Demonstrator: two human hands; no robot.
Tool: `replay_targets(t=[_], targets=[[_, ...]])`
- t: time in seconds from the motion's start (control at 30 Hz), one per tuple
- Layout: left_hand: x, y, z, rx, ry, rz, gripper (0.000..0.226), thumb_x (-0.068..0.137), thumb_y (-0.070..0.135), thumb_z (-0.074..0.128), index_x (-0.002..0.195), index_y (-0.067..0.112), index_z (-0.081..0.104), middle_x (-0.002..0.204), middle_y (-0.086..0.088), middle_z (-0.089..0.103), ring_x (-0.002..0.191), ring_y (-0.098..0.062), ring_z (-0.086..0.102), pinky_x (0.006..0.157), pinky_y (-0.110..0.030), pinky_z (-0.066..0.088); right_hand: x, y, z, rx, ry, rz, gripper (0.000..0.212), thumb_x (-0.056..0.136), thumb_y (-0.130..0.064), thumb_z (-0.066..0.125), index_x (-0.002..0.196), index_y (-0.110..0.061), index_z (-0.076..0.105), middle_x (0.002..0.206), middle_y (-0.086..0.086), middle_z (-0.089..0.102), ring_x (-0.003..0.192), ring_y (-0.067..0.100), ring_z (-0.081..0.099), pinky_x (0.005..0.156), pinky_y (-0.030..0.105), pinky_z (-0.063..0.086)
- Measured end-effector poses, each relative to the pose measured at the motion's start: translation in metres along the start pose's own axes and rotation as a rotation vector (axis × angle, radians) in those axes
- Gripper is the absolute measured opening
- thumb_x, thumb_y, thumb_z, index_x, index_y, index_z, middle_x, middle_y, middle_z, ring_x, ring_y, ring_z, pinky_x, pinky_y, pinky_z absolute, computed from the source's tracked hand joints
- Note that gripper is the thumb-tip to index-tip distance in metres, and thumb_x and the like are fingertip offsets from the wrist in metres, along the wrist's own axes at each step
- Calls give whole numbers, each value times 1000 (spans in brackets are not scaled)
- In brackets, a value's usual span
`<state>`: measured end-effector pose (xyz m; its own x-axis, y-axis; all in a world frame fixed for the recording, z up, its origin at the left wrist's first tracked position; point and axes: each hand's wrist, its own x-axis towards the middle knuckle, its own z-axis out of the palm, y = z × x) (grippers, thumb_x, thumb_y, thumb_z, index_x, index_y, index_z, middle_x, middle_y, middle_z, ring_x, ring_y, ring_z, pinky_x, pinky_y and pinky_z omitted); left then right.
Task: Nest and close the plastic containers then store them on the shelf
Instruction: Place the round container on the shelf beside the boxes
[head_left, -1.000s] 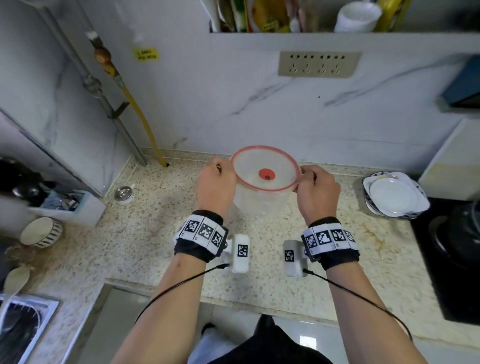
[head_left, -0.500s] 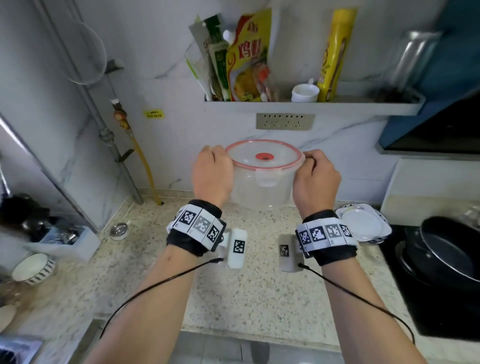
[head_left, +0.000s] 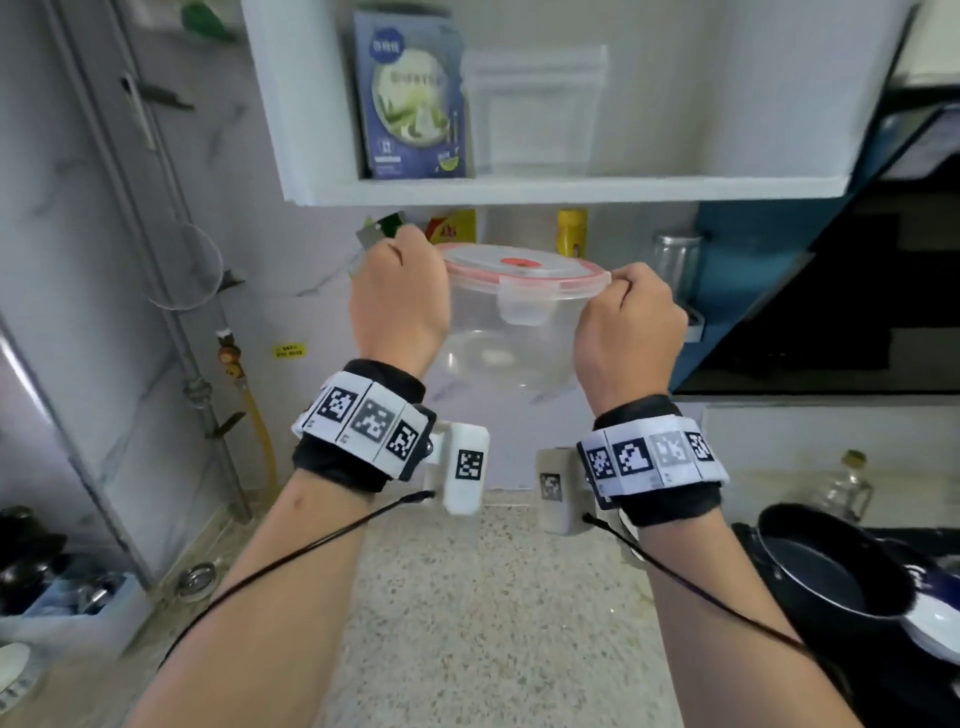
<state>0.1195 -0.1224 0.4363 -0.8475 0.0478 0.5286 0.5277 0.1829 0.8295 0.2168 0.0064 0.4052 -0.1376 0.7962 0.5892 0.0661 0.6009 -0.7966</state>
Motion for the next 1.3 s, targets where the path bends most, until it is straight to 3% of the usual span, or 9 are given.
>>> replay_targets(t=[0.2, 0.33, 0.43, 0.53, 0.6, 0.67, 0.8, 1.1, 1.3], targets=[[10, 76, -5, -119, 93, 94, 40, 102, 28, 27, 70, 19, 50, 73, 8, 50, 67, -9, 45, 60, -30, 29, 47, -49, -34, 64, 74, -52, 28, 90, -11, 40, 91, -10, 68, 84, 6, 64, 76, 25, 45, 67, 27, 29], [27, 118, 3, -210, 150, 100, 41, 100, 34, 29, 91, 13, 62, 100, -8, 65, 97, -32, 55, 81, -36, 36, 87, -74, -53, 92, 122, -101, 29, 89, -12, 39, 92, -10, 67, 78, 2, 56, 74, 28, 47, 65, 28, 29], [36, 144, 19, -216, 114, 126, 44, 102, 26, 28, 106, 0, 62, 118, -22, 64, 113, -38, 57, 84, -36, 39, 117, -82, -63, 105, 150, -120, 32, 89, -13, 38, 97, -10, 69, 79, 2, 55, 75, 26, 47, 66, 26, 30], [46, 163, 38, -263, 93, 122, 42, 97, 28, 31, 77, 0, 55, 96, -22, 67, 105, -40, 60, 83, -41, 44, 140, -80, -65, 113, 182, -111, 32, 89, -14, 39, 99, -10, 69, 86, 7, 64, 74, 25, 44, 64, 24, 28], [51, 172, 54, -226, 76, 111, 40, 97, 27, 33, 76, 0, 54, 98, -22, 67, 99, -40, 59, 75, -40, 39, 156, -76, -65, 99, 184, -101, 32, 90, -14, 39, 102, -11, 69, 95, 12, 70, 77, 27, 48, 67, 25, 31], [55, 176, 69, -195, 20, 108, 39, 98, 26, 31, 85, 3, 60, 108, -20, 67, 97, -37, 57, 79, -36, 42, 171, -71, -63, 62, 178, -89, 33, 91, -16, 39, 104, -11, 69, 101, 14, 71, 85, 32, 58, 69, 26, 33], [68, 175, 95, -213, -129, 48, 46, 98, 22, 28, 116, -5, 61, 126, -27, 60, 114, -43, 59, 99, -53, 50, 199, -57, -59, -27, 146, -85, 35, 92, -18, 39, 109, -9, 69, 107, 17, 70, 99, 36, 62, 72, 29, 36], [90, 160, 139, -139, -290, 1, 43, 97, 12, 30, 123, -11, 56, 124, -35, 61, 116, -47, 61, 97, -52, 54, 229, -33, -48, -148, -4, -22, 35, 95, -17, 41, 115, -4, 66, 116, 20, 67, 108, 40, 60, 87, 37, 48], [97, 151, 157, -84, -311, 28, 45, 97, 18, 31, 115, -9, 61, 117, -33, 66, 104, -44, 67, 88, -49, 59, 237, -19, -46, -215, -142, -12, 31, 91, -14, 45, 109, 0, 66, 112, 23, 67, 104, 41, 61, 85, 38, 50]])
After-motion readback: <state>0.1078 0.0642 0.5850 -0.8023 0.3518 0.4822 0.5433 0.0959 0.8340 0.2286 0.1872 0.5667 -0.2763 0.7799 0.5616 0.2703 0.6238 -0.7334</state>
